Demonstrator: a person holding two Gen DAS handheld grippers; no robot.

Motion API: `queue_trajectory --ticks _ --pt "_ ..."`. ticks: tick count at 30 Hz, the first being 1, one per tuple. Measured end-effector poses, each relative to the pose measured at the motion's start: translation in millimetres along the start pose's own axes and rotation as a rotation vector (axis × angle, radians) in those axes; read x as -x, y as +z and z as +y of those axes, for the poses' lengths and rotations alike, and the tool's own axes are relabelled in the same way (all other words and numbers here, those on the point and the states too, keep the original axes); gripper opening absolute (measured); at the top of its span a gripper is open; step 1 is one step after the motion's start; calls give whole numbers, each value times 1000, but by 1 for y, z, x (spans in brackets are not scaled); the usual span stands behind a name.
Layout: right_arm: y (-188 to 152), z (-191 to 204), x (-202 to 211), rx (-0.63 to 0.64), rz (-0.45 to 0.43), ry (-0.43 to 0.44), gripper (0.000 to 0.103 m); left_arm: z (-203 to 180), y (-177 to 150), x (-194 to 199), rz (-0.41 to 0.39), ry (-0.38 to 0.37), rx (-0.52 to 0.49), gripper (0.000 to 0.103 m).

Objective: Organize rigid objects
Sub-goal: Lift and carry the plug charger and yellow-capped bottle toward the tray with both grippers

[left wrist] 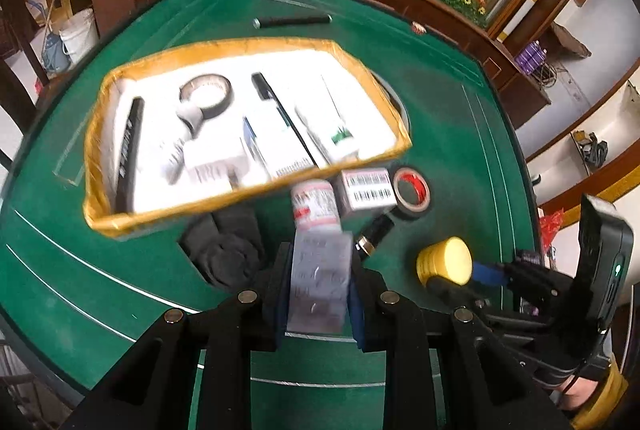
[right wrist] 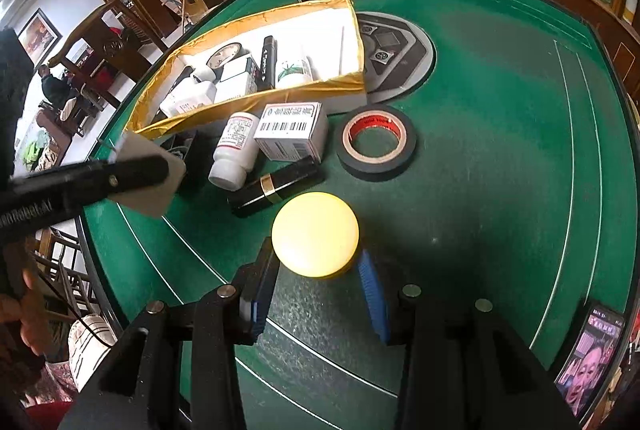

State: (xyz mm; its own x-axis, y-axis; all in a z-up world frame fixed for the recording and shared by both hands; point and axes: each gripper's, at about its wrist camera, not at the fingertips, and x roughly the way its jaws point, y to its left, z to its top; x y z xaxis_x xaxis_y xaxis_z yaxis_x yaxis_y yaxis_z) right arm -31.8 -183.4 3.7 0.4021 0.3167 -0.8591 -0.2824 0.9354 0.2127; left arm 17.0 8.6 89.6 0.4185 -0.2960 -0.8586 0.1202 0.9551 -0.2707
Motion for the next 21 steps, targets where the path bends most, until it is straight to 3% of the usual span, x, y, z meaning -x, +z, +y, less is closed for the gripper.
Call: queue_trajectory --ticks 8,14,15,16,17,21 --pt "4 2 0 -2 -6 -2 39 10 22 10 -41 43 -28 25" --pt "6 2 1 -4 -9 -5 39 16 16 6 -3 -1 11 27" --pt "7 2 1 -6 -10 -6 39 18 12 5 9 -10 26 44" --pt "7 2 2 -7 -11 -8 39 20 7 2 27 -14 43 73" --pt "7 1 2 -12 -11 -9 39 21 0 0 37 -8 59 81" --pt "5 -3 1 -30 -4 -14 39 14 -23 -16 97 -15 56 84"
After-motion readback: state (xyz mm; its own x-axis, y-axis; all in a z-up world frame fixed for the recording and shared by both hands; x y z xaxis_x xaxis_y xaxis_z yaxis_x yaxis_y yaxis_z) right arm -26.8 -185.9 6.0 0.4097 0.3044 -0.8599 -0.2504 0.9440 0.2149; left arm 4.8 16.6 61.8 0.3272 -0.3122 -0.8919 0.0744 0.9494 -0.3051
